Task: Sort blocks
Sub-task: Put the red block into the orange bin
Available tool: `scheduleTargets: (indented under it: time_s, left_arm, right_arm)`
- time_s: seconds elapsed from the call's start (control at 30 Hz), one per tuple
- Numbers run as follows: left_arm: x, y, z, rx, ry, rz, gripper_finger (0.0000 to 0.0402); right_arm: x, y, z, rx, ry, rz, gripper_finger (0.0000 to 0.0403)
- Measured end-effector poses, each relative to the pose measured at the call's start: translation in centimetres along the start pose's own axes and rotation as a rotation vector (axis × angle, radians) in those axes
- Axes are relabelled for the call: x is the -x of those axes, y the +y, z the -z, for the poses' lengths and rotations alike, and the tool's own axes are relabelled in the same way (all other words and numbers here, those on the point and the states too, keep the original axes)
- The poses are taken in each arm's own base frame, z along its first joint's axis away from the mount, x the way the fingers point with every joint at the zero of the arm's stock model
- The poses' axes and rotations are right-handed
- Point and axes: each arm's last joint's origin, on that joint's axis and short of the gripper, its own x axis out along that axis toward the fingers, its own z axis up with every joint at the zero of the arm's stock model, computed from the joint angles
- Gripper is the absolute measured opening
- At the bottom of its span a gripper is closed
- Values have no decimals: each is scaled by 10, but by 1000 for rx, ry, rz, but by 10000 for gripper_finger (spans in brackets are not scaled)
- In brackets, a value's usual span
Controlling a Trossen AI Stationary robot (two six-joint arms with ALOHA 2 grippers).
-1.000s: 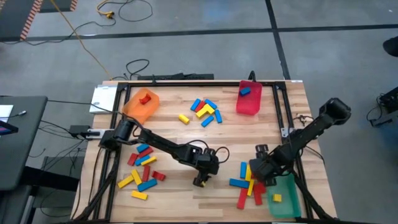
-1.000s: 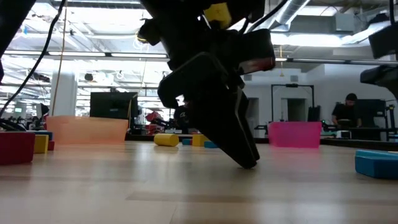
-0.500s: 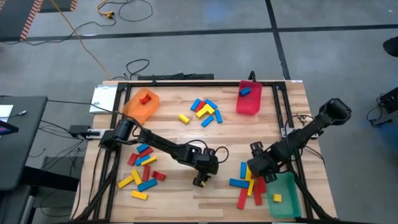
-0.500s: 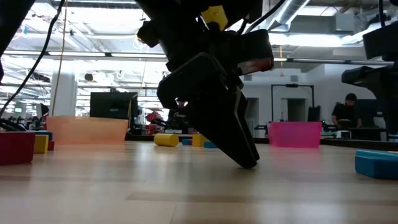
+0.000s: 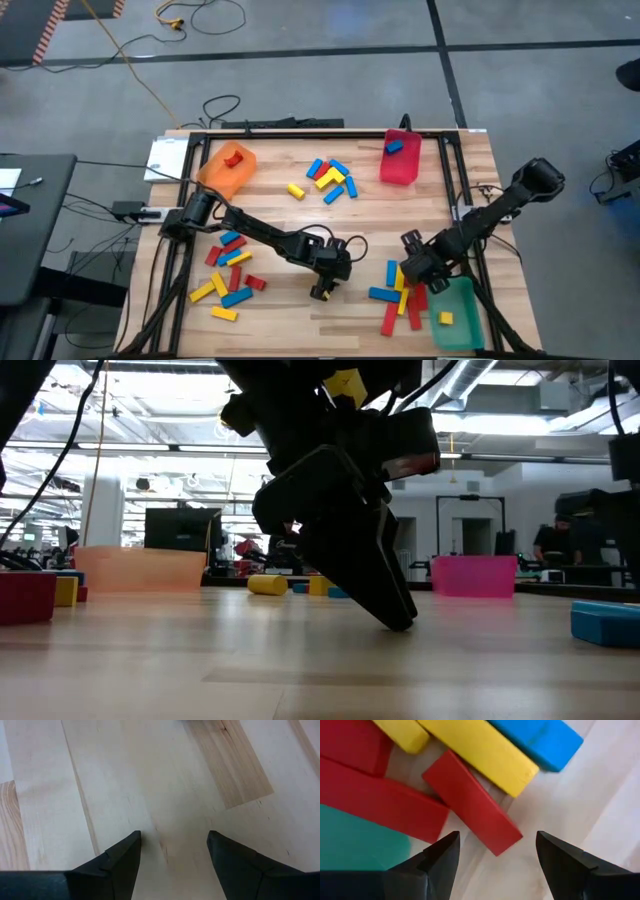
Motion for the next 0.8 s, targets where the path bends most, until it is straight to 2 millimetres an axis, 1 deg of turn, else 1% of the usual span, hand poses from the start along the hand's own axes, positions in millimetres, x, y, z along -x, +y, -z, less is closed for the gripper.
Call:
scheduleTargets:
  time_s: [0.1, 0.17, 0.3, 0.4, 0.47, 0.57, 0.63, 0.7, 0.8]
  left_arm:
    - [0, 0, 0, -1, 0, 0, 227]
    - [0, 0, 0, -1, -1, 0, 227]
    - [0, 0, -1, -2, -9, 0, 227]
    - [0, 0, 0, -2, -8, 2, 227]
    - [0, 0, 0, -1, -6, 2, 227]
    - [0, 0, 0, -4, -6, 4, 227]
    - [0, 0, 0, -9, -6, 5, 227]
    - [1, 0, -1, -9, -9, 5, 227]
    - [2, 0, -1, -9, -11, 5, 227]
  right_arm:
    - [-3, -1, -1, 8, 15, 2, 270]
    - [-9, 0, -2, 29, 38, -10, 260]
    - [-22, 3, -6, 83, 88, -62, 225]
    - [-28, 2, -9, 87, 136, -52, 191]
    - [-27, 0, -12, 76, 144, -46, 163]
    - [-19, -4, -17, 58, 113, -51, 120]
    - [-15, -5, -19, 53, 96, -53, 99]
    - [-11, -6, -24, 50, 50, -56, 88]
    - [-9, -6, -26, 45, 40, -56, 86]
